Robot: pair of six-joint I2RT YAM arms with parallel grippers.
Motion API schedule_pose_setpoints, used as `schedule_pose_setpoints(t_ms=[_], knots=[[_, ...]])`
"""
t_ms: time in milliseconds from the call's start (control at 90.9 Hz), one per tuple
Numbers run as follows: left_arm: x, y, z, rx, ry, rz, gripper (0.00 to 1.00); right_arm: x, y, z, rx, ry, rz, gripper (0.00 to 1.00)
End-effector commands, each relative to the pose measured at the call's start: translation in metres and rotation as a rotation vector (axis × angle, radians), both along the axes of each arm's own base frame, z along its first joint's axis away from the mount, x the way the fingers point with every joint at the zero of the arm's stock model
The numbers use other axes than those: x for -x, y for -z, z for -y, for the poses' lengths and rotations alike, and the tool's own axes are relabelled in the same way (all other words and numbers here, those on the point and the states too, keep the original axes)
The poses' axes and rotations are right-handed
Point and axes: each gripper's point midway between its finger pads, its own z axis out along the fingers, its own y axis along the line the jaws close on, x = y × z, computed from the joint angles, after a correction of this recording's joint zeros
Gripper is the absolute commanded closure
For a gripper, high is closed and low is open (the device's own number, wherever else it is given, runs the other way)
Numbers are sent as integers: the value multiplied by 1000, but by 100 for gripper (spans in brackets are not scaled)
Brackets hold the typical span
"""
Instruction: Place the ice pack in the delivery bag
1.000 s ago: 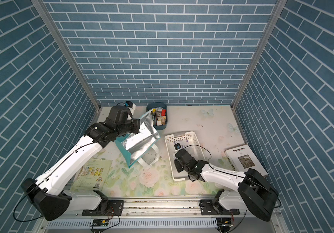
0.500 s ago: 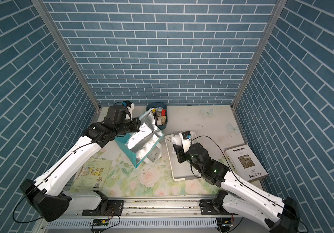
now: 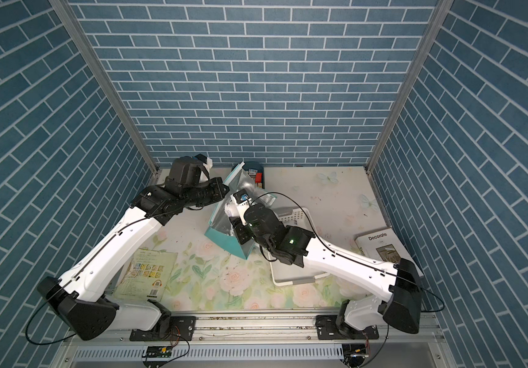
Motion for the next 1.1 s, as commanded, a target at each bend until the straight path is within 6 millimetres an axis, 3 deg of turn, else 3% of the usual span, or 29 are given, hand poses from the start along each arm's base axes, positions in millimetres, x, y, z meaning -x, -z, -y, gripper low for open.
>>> schedule_pose_setpoints(t_ms=[0, 198, 495, 638, 726, 836, 935, 1089], knots=[[4, -8, -6, 33, -36, -15, 100, -20, -16, 14, 22, 97, 59, 100], [5, 0, -10, 24, -48, -3, 100, -33, 3, 12, 55, 82, 25, 100], [-1, 36, -5, -52, -9, -54, 100, -48, 53, -18, 110, -38, -100, 100], [-5, 34, -15, -91, -48, -26, 100, -57, 72, -24, 124, -59, -144, 87], [-7, 34, -23, -111, -74, -10, 100, -60, 77, -27, 124, -68, -152, 74], [-10, 37, -30, -115, -98, -6, 100, -62, 74, -27, 111, -67, -150, 42], [-13, 39, -34, -92, -98, -10, 100, -62, 63, -24, 90, -64, -138, 18], [-16, 43, -39, -72, -100, -22, 100, -57, 26, -8, 13, -20, -101, 5]])
